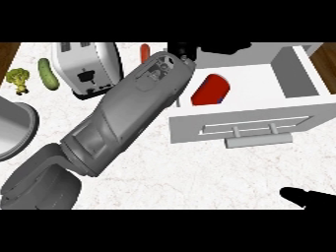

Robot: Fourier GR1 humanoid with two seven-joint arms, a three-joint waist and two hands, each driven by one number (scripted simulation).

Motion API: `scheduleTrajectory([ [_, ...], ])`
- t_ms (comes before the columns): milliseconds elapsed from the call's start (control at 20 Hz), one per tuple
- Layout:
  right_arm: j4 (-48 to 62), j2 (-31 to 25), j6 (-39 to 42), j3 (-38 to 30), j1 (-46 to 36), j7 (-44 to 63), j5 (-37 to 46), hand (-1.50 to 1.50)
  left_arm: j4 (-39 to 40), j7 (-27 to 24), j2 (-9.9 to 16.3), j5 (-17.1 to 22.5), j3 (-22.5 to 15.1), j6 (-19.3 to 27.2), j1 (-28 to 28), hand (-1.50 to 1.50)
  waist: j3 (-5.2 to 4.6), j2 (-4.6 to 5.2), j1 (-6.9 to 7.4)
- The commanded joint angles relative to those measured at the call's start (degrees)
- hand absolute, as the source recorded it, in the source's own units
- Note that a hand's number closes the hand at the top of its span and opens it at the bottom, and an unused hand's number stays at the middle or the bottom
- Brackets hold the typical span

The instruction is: Pick up the can, place it into the drawer and close the drawer

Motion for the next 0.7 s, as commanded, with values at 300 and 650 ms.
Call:
scheduleTrajectory([
  [300,9.26,-3.45,-4.9,10.11,-3.14,-2.83,24.64,-1.5,0.38,1.95,0.0,0.68,-0.74,0.89,-3.1,-1.5,0.01,-0.58,3.28],
  [650,23.45,-3.37,-9.11,12.71,-8.7,-1.57,35.74,-1.5,-4.05,4.73,2.4,-1.01,0.32,0.07,-1.22,-1.5,-0.06,-1.34,6.04],
])
